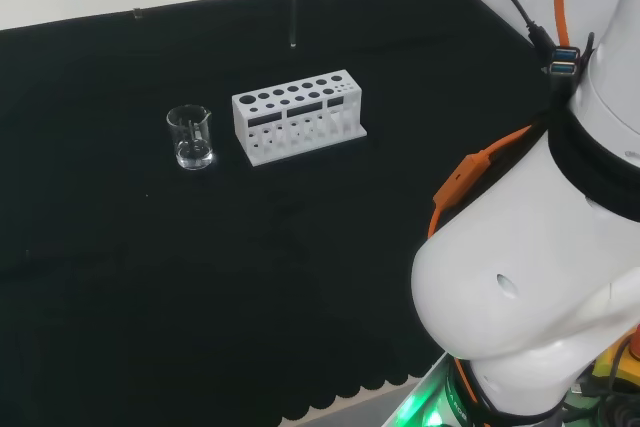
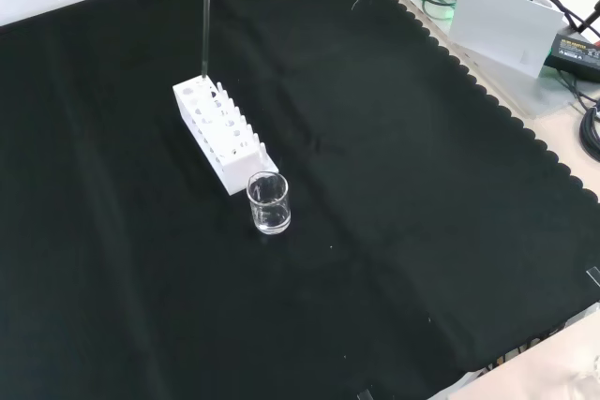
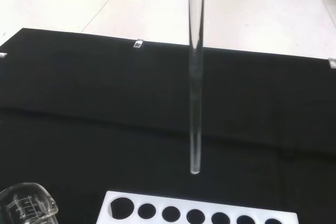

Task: Stir in the beaker to the left of the white test tube rack with the glass rod.

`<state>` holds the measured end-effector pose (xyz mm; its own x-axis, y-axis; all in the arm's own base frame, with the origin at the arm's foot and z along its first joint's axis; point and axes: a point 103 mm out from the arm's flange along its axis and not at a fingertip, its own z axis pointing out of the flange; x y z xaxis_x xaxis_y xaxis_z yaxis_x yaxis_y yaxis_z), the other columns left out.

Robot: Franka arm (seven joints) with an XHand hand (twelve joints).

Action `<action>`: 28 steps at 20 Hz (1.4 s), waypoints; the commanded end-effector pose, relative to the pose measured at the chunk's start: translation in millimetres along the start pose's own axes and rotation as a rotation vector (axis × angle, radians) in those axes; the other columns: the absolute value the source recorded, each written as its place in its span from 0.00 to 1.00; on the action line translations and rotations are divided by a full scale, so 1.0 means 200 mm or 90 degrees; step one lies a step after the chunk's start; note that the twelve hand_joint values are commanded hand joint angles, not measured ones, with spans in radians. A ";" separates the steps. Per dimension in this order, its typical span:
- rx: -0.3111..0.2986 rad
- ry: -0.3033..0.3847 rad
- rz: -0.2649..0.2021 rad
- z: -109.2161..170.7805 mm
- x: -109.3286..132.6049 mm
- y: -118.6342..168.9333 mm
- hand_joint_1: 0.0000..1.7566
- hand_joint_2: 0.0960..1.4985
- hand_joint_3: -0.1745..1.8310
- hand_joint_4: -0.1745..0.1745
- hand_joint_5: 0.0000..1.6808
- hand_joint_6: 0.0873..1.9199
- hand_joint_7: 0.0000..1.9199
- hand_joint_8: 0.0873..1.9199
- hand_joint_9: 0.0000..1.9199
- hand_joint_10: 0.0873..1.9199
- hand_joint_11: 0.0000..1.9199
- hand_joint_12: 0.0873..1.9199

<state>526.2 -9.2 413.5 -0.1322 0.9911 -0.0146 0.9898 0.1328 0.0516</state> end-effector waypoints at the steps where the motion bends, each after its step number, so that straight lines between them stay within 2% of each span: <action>1: 0.000 0.001 -0.003 0.00 0.01 -0.01 0.67 0.76 0.00 0.00 0.64 0.45 0.80 0.37 0.90 0.28 0.87 0.44; 6: -0.001 -0.002 -0.005 0.00 0.04 -0.01 0.67 0.76 0.00 0.00 0.64 0.45 0.80 0.37 0.90 0.27 0.87 0.44; 11: -0.001 0.006 -0.026 -0.02 0.14 0.03 0.67 0.76 0.00 0.00 0.64 0.45 0.80 0.37 0.90 0.27 0.87 0.44; 17: 0.001 0.020 -0.072 0.03 0.29 0.09 0.67 0.75 0.00 0.00 0.64 0.45 0.80 0.36 0.90 0.27 0.87 0.44; 23: 0.020 0.022 -0.126 0.07 0.44 0.17 0.67 0.75 0.00 0.00 0.64 0.44 0.80 0.36 0.90 0.27 0.87 0.44; 28: 0.035 0.023 -0.149 0.11 0.55 0.20 0.67 0.75 0.00 0.00 0.64 0.44 0.80 0.36 0.90 0.27 0.87 0.44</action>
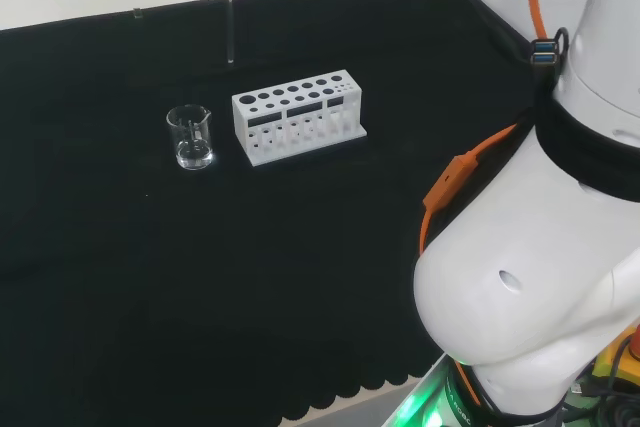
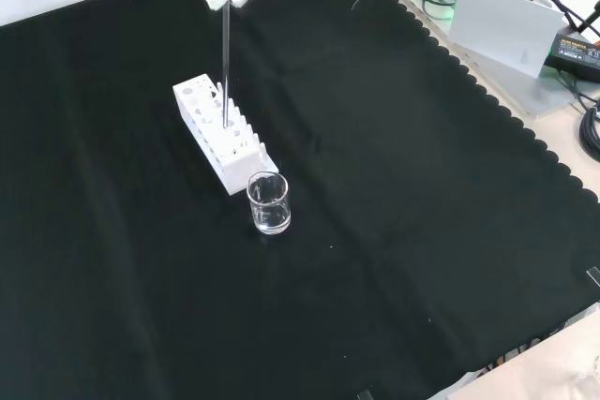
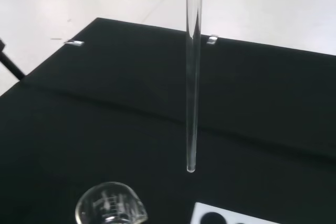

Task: Stir in the beaker to the left of the white test tube rack with the glass rod.

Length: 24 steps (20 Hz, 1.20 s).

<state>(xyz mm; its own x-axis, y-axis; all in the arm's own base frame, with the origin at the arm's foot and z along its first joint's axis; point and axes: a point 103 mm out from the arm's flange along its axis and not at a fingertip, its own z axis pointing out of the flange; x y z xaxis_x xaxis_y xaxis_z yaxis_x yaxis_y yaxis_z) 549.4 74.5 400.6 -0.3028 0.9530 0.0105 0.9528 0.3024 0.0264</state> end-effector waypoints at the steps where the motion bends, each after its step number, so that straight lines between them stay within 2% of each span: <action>1: 0.022 0.005 -0.041 0.06 0.16 0.06 0.67 0.75 0.00 0.00 0.64 0.44 0.80 0.36 0.90 0.27 0.87 0.44; 18: 0.036 -0.004 -0.090 0.07 0.36 0.05 0.67 0.75 0.00 0.00 0.64 0.44 0.80 0.36 0.90 0.27 0.87 0.44; 24: 0.035 -0.002 -0.100 0.09 0.38 0.04 0.67 0.75 0.00 0.00 0.64 0.44 0.80 0.36 0.90 0.27 0.87 0.45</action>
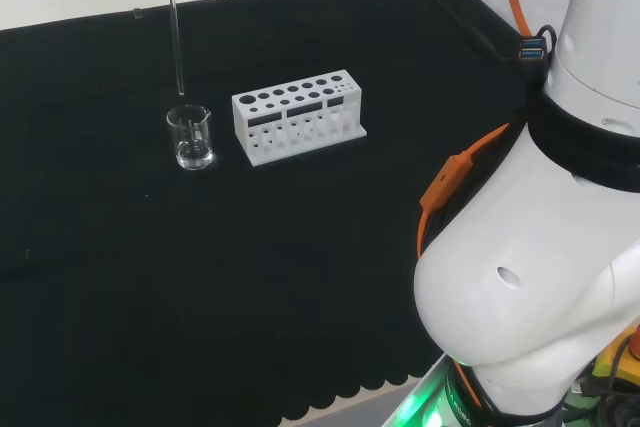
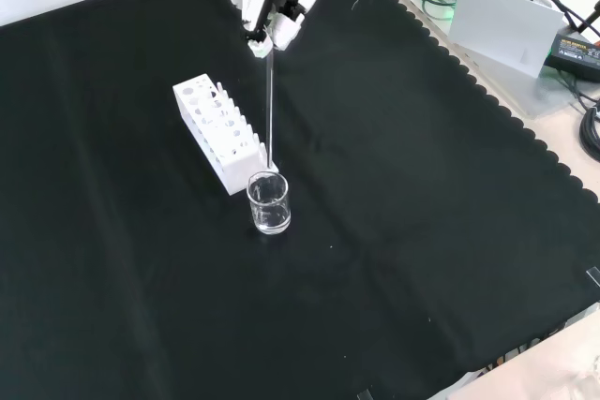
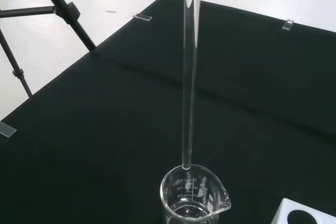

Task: Stir in the beaker to the left of the white test tube rack with the glass rod.

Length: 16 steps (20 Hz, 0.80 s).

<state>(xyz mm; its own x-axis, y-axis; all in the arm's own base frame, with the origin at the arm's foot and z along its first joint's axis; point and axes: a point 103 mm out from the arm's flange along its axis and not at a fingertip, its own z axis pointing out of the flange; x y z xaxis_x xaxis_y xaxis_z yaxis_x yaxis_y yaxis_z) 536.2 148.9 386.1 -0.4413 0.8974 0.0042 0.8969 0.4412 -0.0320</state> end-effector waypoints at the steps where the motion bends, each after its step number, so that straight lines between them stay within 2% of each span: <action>1: -0.005 0.003 -0.005 0.02 0.01 -0.01 0.67 0.75 0.00 0.00 0.64 0.44 0.80 0.36 0.90 0.27 0.87 0.45; 7: 0.012 0.010 -0.001 0.04 -0.01 0.02 0.67 0.75 0.00 0.00 0.64 0.44 0.80 0.36 0.90 0.27 0.88 0.45; 11: -0.001 0.007 0.000 0.06 -0.06 0.02 0.67 0.75 0.00 0.00 0.64 0.44 0.81 0.36 0.90 0.27 0.88 0.45; 16: 0.002 0.016 0.001 0.05 -0.09 0.05 0.67 0.75 0.00 0.00 0.64 0.44 0.81 0.36 0.90 0.27 0.88 0.45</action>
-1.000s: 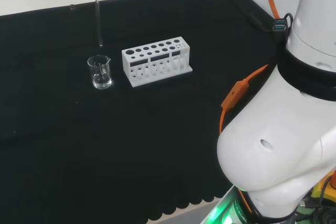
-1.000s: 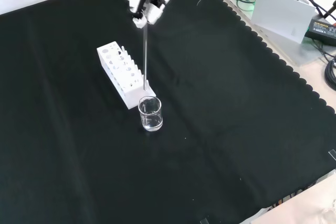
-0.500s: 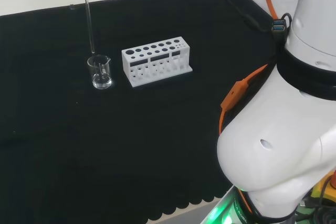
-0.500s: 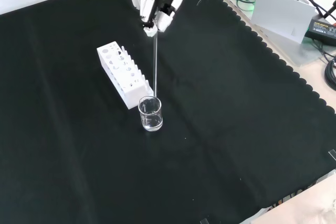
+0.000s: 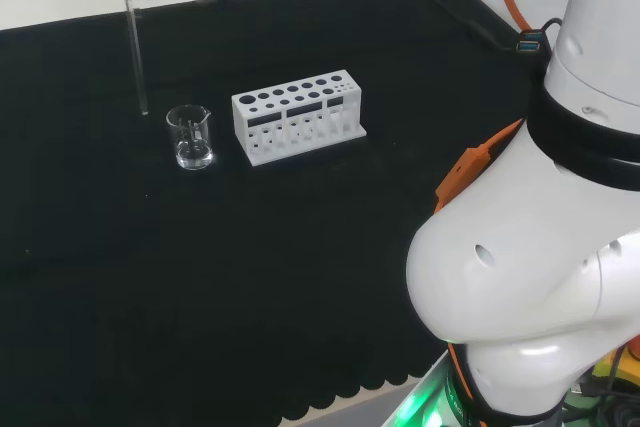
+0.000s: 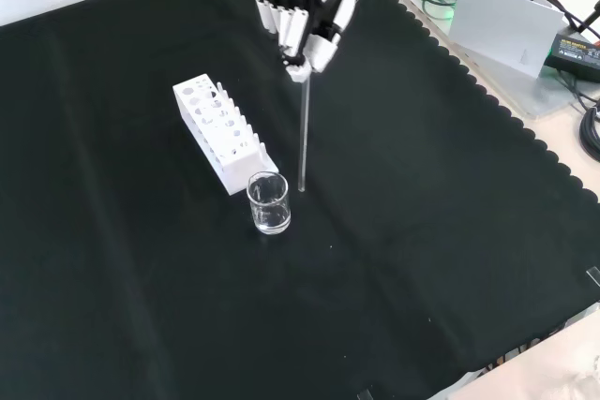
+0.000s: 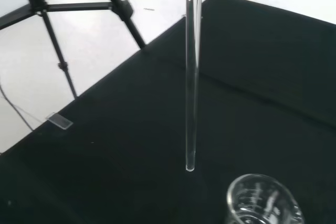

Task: Stir in the beaker to the left of the white test tube rack with the glass rod.

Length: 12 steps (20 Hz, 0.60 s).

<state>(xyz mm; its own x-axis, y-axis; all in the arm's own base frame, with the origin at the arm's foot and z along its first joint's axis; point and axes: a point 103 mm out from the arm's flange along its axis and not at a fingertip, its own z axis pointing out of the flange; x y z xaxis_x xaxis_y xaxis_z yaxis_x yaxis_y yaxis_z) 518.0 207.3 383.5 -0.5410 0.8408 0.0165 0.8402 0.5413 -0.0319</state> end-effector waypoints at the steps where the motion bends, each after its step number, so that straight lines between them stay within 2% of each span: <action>1: 0.002 0.015 0.076 0.03 -0.40 -0.03 0.67 0.75 0.00 0.00 0.64 0.44 0.81 0.36 0.90 0.27 0.88 0.45; 6: -0.008 0.014 0.082 0.01 -0.46 -0.06 0.67 0.75 0.00 0.00 0.64 0.44 0.81 0.36 0.91 0.27 0.88 0.45; 12: -0.022 0.020 0.089 0.02 -0.47 -0.05 0.67 0.75 0.00 0.00 0.64 0.44 0.81 0.36 0.91 0.27 0.88 0.45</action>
<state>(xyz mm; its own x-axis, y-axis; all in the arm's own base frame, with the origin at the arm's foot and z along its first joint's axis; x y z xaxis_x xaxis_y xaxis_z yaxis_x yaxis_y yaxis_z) 551.3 139.4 380.1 -0.4428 0.8960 0.0329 0.8960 0.4435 -0.0201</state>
